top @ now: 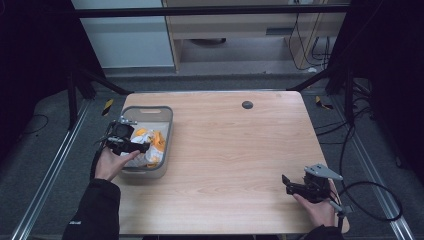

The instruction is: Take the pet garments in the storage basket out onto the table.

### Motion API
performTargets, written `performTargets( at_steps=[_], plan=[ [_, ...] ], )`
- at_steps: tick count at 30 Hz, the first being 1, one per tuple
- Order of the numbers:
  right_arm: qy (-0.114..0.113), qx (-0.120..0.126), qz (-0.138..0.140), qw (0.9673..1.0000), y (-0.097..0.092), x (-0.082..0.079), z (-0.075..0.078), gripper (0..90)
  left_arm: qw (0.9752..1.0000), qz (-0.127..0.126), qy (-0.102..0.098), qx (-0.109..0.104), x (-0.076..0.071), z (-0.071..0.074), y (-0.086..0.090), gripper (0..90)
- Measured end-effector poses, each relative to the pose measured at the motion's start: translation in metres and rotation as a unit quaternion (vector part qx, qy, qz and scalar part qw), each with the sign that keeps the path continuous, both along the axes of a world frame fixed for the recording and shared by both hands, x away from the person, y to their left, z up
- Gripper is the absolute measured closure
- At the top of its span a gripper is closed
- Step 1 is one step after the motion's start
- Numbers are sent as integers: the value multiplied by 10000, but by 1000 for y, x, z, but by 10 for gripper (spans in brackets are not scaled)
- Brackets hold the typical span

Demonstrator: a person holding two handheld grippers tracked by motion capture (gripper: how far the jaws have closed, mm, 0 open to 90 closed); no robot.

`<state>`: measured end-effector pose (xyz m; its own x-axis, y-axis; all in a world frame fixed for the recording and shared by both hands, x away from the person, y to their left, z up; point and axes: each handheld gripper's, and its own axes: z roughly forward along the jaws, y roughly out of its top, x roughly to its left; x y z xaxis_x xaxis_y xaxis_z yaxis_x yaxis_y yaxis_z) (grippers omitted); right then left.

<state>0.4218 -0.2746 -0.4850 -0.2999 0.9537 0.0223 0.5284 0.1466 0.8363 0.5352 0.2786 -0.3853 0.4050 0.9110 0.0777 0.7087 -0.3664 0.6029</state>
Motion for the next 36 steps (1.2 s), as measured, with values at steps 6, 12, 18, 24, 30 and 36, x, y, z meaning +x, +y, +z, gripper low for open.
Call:
performTargets(
  at_steps=[6,12,18,24,30,36],
  plan=[
    [13,2,20,10000,1,0,0,91,9998,-1,180,67,4,-5,-3,212],
    [40,-11,37,10000,1,1,-1,91,9993,-15,338,142,9,-11,-3,212],
    [42,-17,35,10000,1,1,-1,90,9989,-18,453,155,12,-17,-4,219],
    [62,-15,49,10000,2,1,-1,90,9984,-17,543,140,13,-24,-2,235],
    [69,-41,62,9999,2,1,-2,90,9978,7,644,169,15,-31,-2,264],
    [79,-52,70,9999,2,1,-2,90,9968,8,785,172,17,-37,-2,313]
  ],
)
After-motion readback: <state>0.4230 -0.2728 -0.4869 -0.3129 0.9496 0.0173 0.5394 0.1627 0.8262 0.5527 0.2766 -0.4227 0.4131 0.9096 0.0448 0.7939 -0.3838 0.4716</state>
